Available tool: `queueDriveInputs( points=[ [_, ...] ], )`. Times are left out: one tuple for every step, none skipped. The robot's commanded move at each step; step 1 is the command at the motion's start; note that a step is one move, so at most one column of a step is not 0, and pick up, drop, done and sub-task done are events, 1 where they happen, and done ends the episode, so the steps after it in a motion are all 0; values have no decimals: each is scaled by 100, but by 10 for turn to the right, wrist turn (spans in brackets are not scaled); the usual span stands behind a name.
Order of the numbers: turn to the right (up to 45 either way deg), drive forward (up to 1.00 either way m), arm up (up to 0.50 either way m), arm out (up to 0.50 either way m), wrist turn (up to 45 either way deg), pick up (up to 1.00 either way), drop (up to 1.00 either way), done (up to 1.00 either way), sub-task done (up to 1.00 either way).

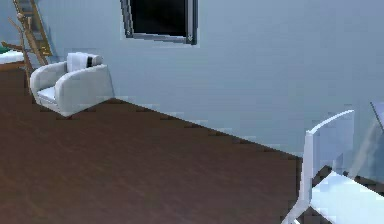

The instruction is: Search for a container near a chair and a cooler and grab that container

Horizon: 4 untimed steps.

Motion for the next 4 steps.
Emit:
queueDriveInputs(
  points=[
    [0, 5, 0, 0, 0, 0, 0, 0, 0],
    [180, 0, 0, 0, 0, 0, 0, 0, 0],
    [0, 75, 0, 0, 0, 0, 0, 0, 0],
    [120, 0, 0, 0, 0, 0, 0, 0, 0]
  ],
)
